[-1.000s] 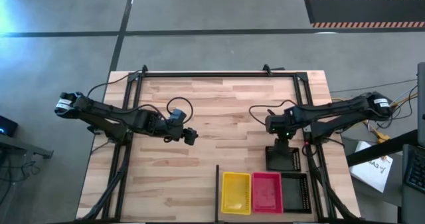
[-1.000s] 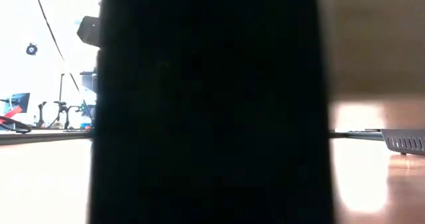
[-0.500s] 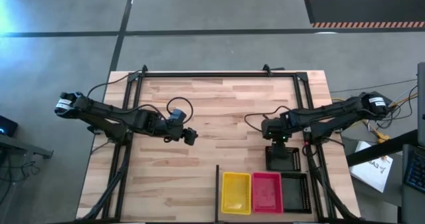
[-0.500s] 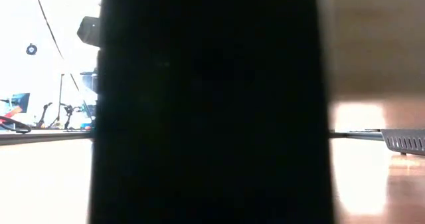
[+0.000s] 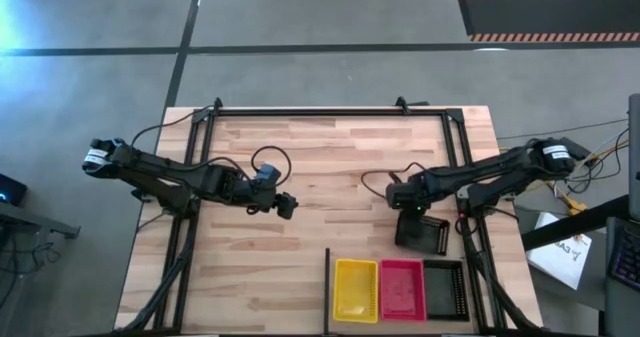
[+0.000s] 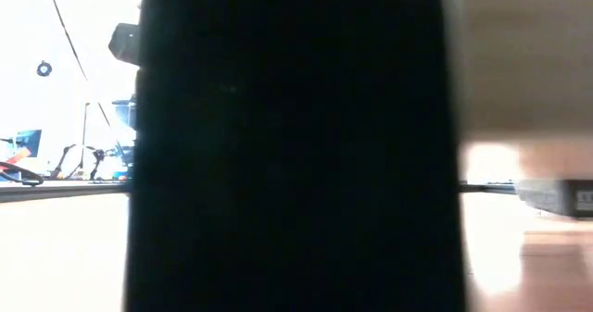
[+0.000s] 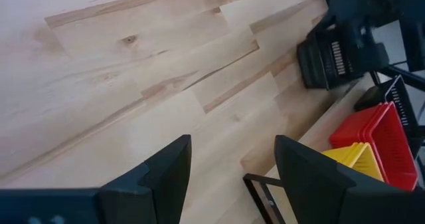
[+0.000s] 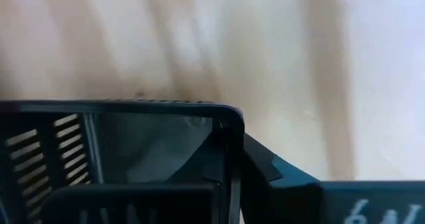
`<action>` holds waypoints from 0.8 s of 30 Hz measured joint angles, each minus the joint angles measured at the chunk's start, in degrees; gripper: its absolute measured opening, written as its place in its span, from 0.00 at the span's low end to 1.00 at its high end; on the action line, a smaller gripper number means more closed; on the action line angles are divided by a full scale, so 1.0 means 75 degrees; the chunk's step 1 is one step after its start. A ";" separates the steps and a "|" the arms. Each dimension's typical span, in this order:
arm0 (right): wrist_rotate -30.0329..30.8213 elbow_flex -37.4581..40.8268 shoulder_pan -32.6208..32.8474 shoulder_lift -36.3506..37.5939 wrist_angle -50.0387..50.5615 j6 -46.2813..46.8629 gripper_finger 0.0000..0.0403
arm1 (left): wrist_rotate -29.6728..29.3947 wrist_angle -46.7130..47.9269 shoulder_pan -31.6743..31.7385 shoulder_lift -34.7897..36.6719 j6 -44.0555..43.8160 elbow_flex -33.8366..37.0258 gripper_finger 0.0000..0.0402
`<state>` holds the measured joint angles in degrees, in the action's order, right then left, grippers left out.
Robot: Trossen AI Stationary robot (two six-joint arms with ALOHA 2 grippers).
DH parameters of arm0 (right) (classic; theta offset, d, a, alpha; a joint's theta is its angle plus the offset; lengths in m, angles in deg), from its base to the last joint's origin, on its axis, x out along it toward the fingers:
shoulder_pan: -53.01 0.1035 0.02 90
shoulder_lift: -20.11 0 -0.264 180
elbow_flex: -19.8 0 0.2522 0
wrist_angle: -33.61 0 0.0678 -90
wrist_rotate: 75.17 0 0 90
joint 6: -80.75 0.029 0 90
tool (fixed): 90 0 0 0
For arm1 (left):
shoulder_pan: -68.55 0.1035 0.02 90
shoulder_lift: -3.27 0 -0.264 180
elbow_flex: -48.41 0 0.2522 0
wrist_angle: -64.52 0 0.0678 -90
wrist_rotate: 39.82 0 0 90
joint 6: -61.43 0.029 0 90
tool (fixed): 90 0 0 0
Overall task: Stack baskets on shelf by color
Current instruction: Stack the black bin on top of the black bins on the shelf
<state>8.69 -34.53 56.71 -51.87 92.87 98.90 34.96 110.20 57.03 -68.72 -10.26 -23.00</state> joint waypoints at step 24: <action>-0.0131 -0.4569 -0.0097 0.1076 0.5951 0.6905 0.02 | 0.0167 -0.0067 0.0009 0.0090 0.1734 -0.0038 0.50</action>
<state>7.70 -68.79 55.98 -43.80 137.50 150.69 36.21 109.69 57.09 -68.04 2.74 -23.28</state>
